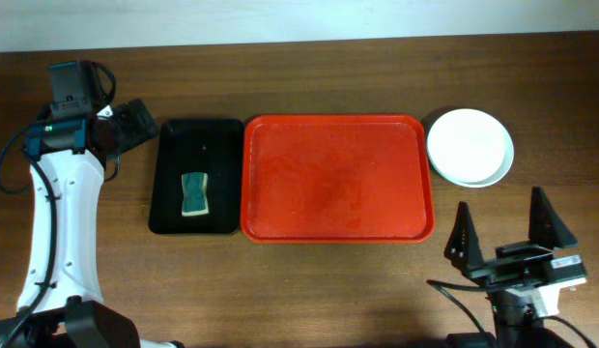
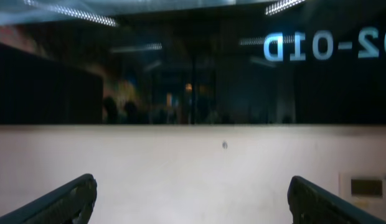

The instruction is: Clean dirty plates on tray and stack at the side

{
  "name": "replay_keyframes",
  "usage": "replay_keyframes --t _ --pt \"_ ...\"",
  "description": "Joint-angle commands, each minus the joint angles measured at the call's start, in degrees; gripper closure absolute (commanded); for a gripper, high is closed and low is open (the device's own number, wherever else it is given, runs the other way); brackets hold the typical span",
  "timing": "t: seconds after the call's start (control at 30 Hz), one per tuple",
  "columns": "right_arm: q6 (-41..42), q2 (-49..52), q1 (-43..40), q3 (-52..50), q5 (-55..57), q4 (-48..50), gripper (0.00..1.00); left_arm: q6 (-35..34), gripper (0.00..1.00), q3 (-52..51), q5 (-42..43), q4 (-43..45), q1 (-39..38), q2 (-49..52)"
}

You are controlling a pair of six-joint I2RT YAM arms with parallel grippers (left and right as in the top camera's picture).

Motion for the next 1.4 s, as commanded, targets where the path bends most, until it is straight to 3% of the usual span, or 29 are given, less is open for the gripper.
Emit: replay_keyframes --t 0.0,0.27,0.8,0.93,1.07,1.37 --pt "0.2 -2.8 -0.4 -3.5 -0.4 5.4 0.01 -0.4 0.01 0.1 0.4 0.0 0.1 0.0" --pt "0.0 -2.8 -0.3 -5.2 3.4 5.9 0.02 -0.4 0.01 0.1 0.4 0.0 0.1 0.0" --pt "0.2 -2.8 1.1 -19.6 3.0 5.8 0.01 -0.4 0.01 0.1 0.4 0.0 0.1 0.0" --pt "0.2 -2.8 1.6 -19.6 3.0 -1.9 0.01 -0.4 0.01 0.1 0.4 0.0 0.1 0.0" --pt "0.0 -2.8 1.6 -19.6 3.5 -16.1 0.01 -0.4 0.01 0.1 0.4 0.0 0.1 0.0" --pt "0.0 -2.8 1.6 -19.6 3.4 -15.7 0.01 -0.4 0.01 0.1 0.4 0.0 0.1 0.0"
